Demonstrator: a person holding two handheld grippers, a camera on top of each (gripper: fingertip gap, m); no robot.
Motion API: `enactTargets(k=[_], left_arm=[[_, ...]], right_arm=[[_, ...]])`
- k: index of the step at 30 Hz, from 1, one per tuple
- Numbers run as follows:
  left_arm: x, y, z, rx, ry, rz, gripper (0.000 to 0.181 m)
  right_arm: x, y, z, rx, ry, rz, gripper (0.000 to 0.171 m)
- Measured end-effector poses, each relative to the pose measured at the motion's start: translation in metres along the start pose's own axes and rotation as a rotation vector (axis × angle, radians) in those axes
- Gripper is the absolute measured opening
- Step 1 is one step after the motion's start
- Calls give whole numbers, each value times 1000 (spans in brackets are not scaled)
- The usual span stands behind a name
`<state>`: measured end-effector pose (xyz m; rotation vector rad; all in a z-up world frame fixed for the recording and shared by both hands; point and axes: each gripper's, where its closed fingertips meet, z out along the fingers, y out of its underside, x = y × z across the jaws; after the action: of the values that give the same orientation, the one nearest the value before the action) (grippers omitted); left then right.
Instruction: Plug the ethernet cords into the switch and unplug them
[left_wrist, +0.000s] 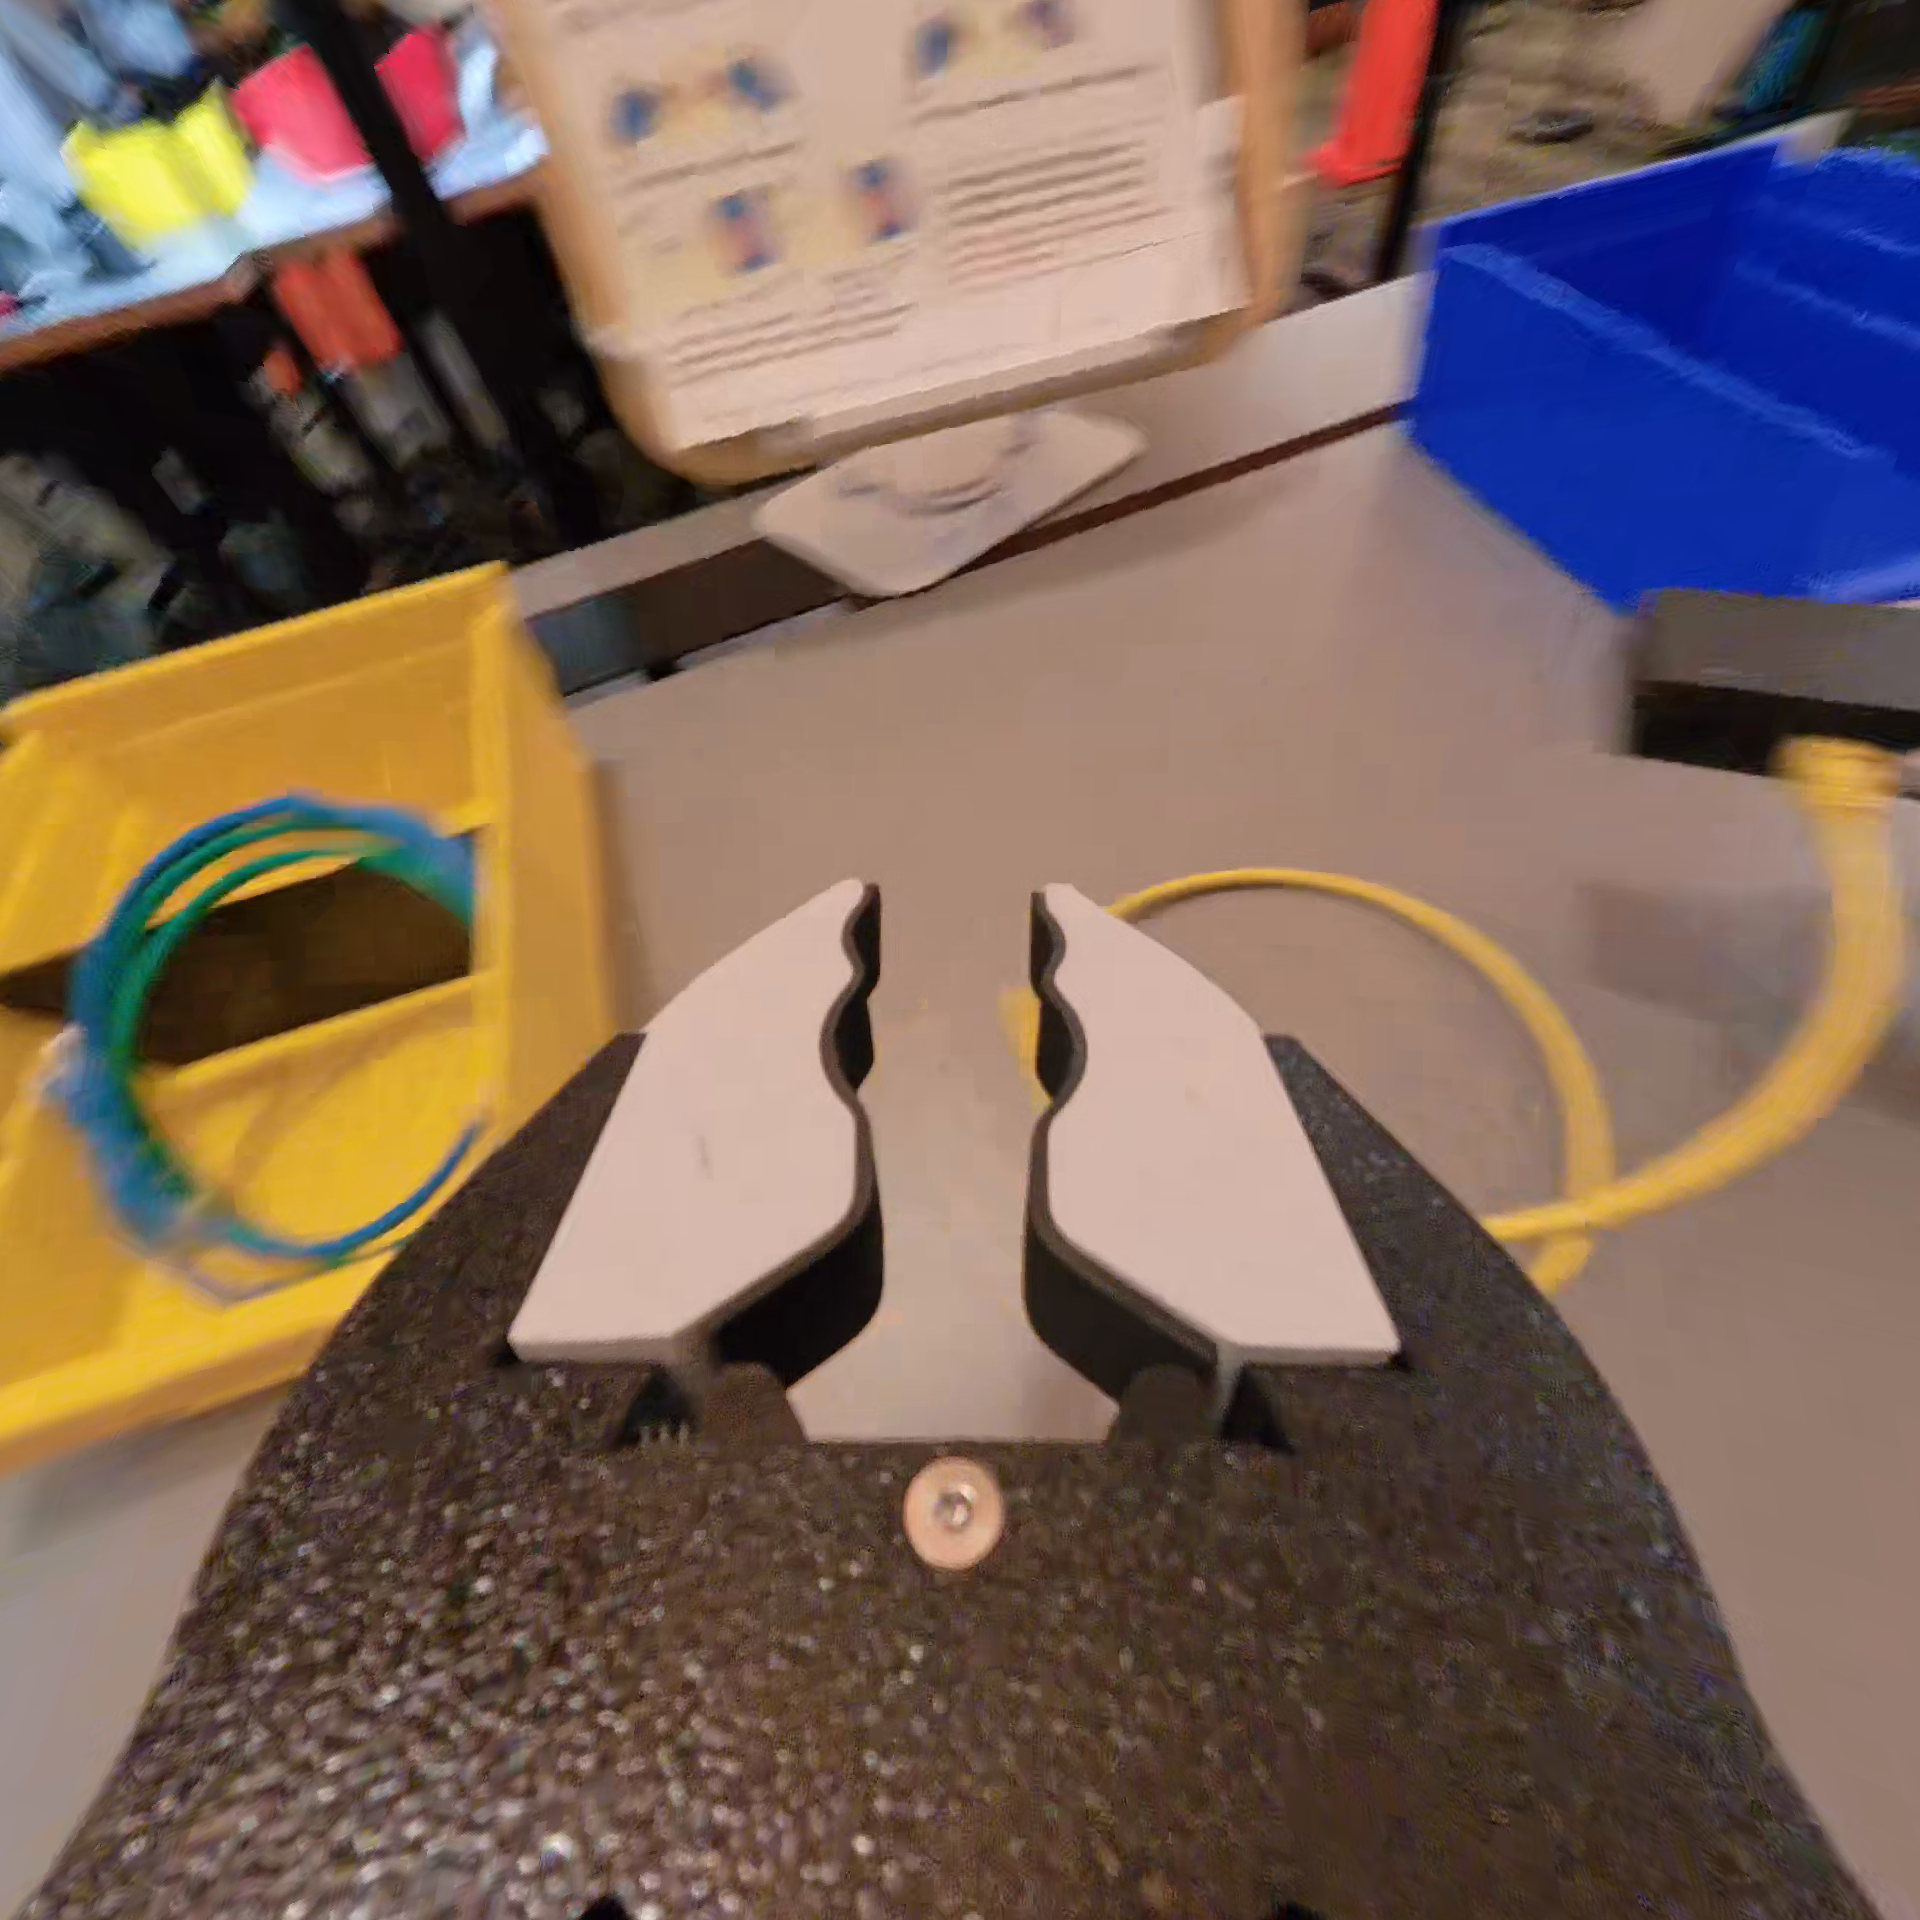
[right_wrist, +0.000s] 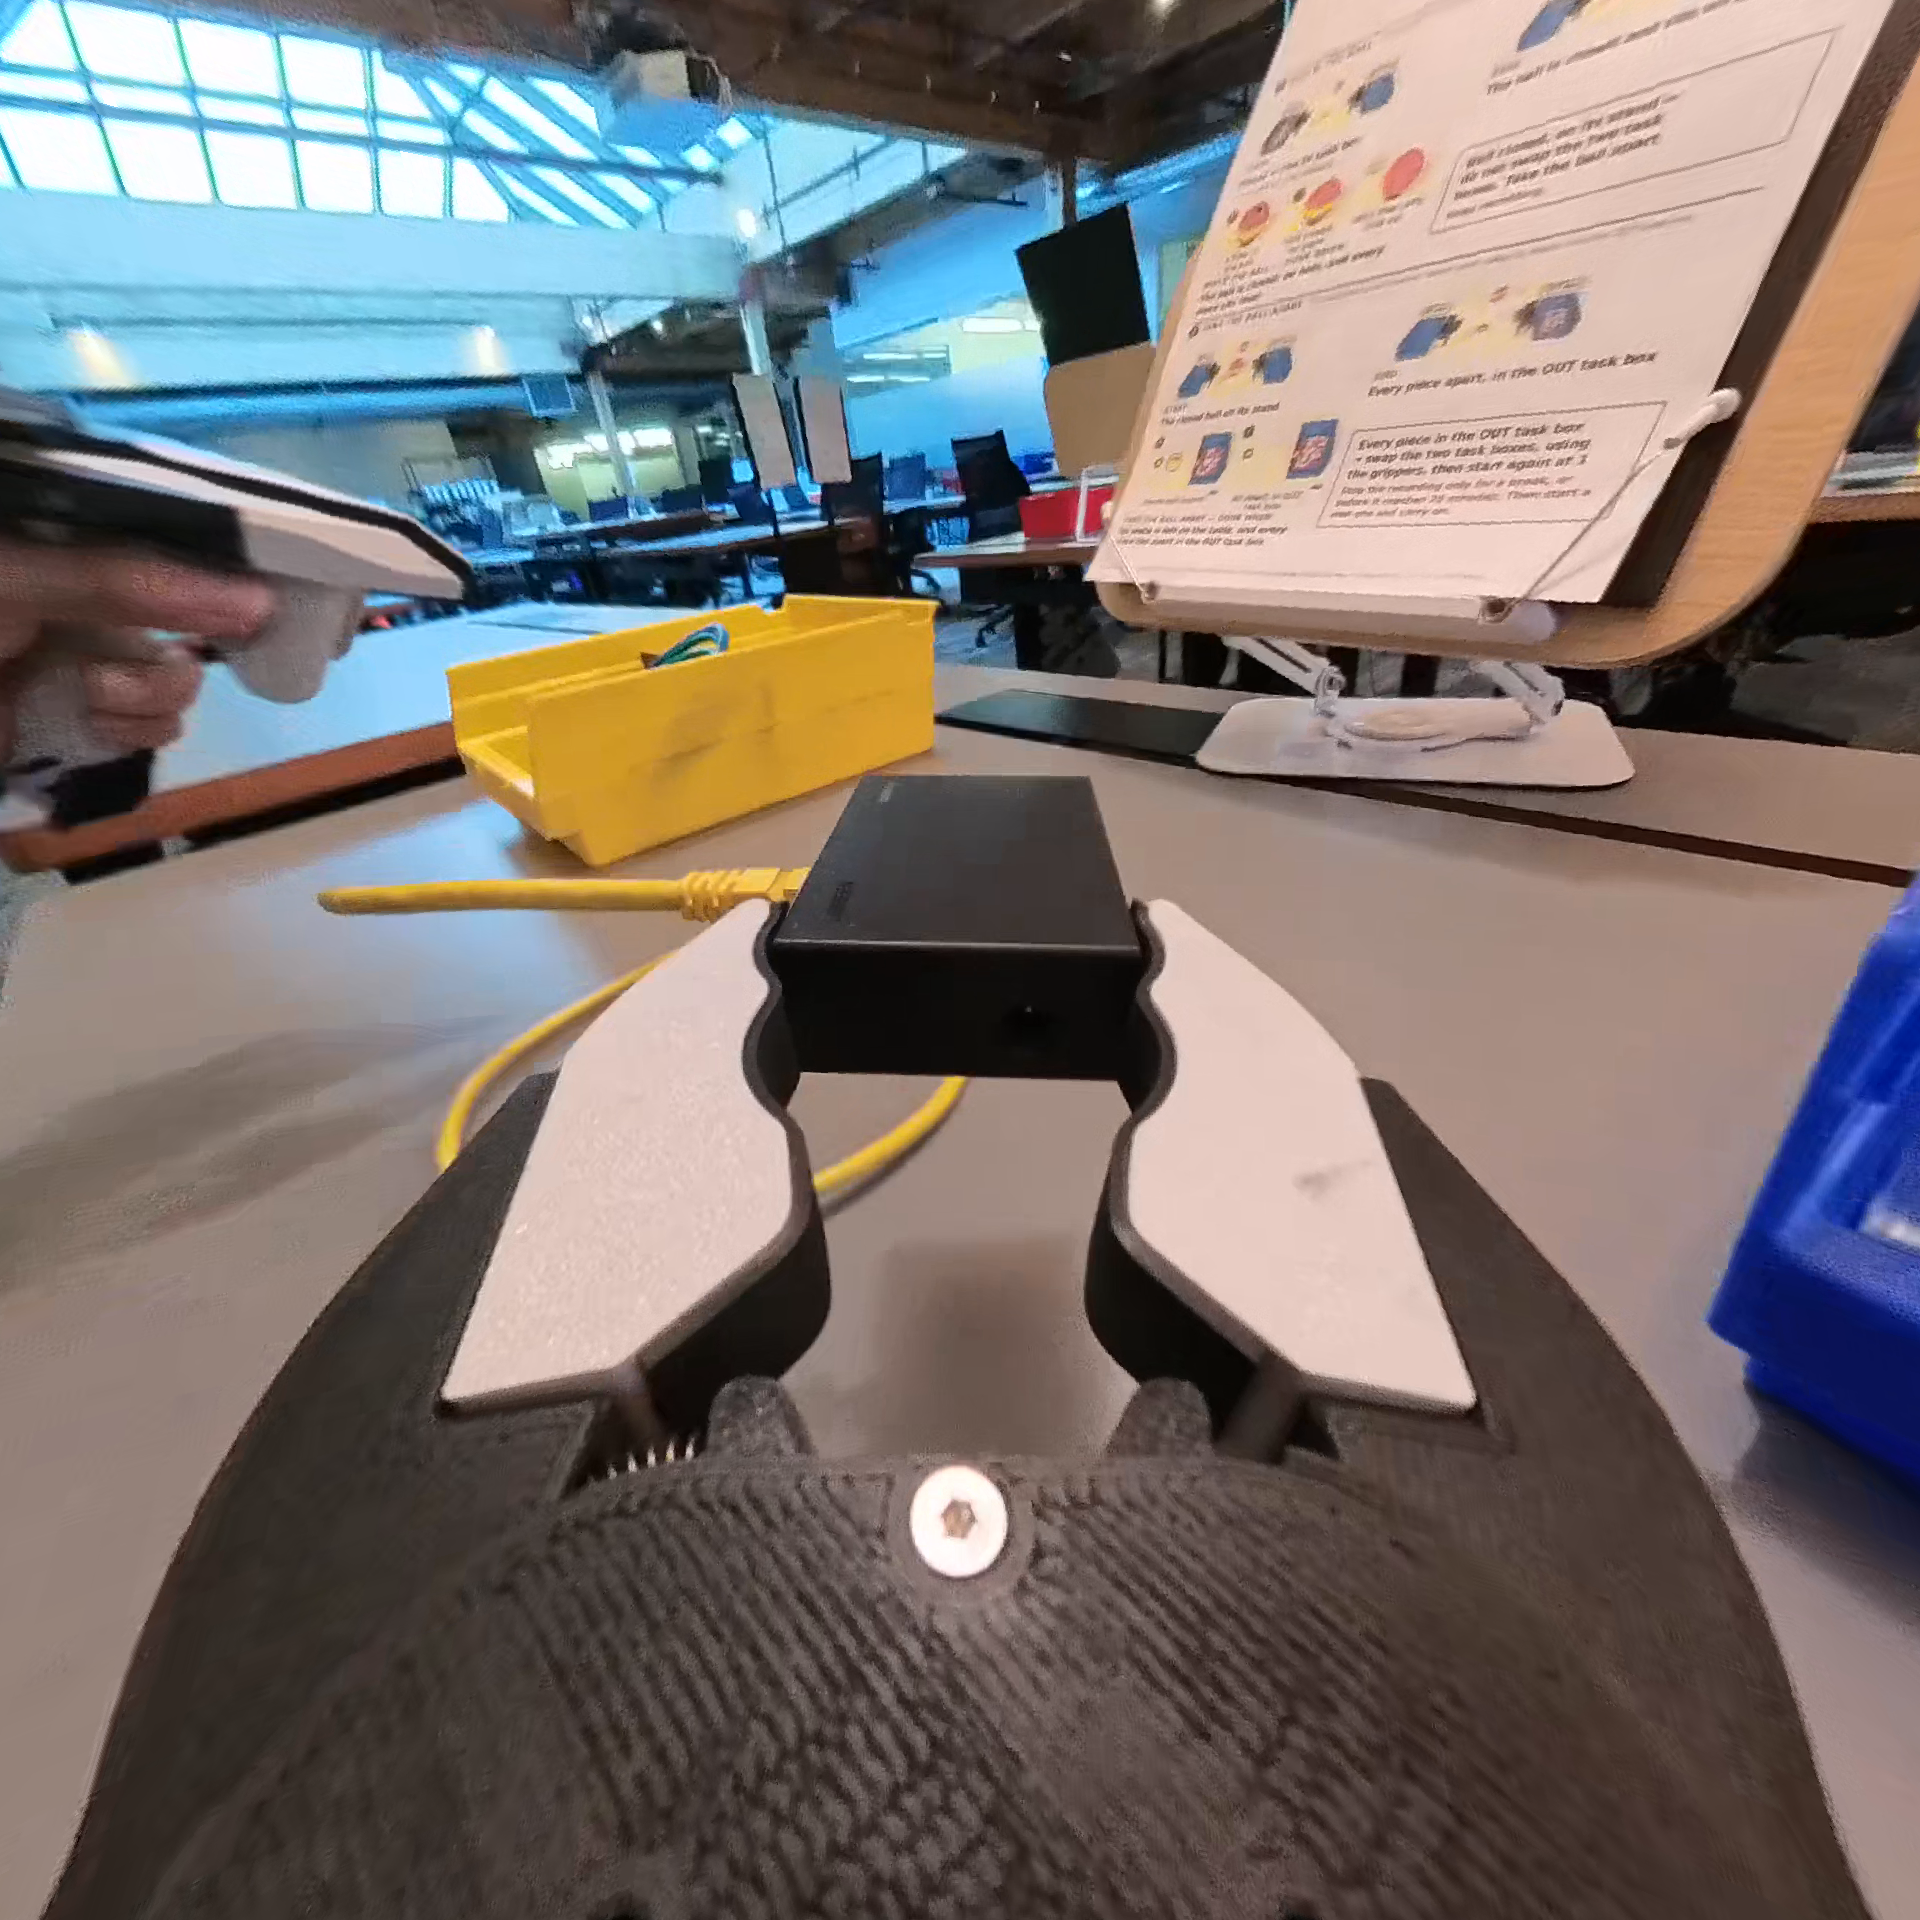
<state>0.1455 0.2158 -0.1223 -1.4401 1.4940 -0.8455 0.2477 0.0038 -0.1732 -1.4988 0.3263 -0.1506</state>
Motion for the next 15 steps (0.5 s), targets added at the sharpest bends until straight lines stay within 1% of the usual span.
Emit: enactTargets(k=[2,3,5,8,10,13,15], left_arm=[[-67,12,2,-85,-107,-69,28],[-96,19,4,-131,-144,-98,28],[-138,27,12,-184,-157,-186,28],[-165,29,35,-210,-55,-421,28],[-174,29,53,-230,-14,-526,29],[-183,31,76,-295,2,-602,30],[-190,38,89,-360,-29,-582,29]], right_arm=[[1,-1,-1,6,-32,30,61],[3,-1,-2,8,-22,32,61],[0,1,0,-10,-37,23,61],[-4,4,3,-37,-40,-13,61],[-5,6,4,-49,-43,-23,61],[-5,6,4,-49,-50,-15,61],[-5,6,4,-47,-52,-5,61]])
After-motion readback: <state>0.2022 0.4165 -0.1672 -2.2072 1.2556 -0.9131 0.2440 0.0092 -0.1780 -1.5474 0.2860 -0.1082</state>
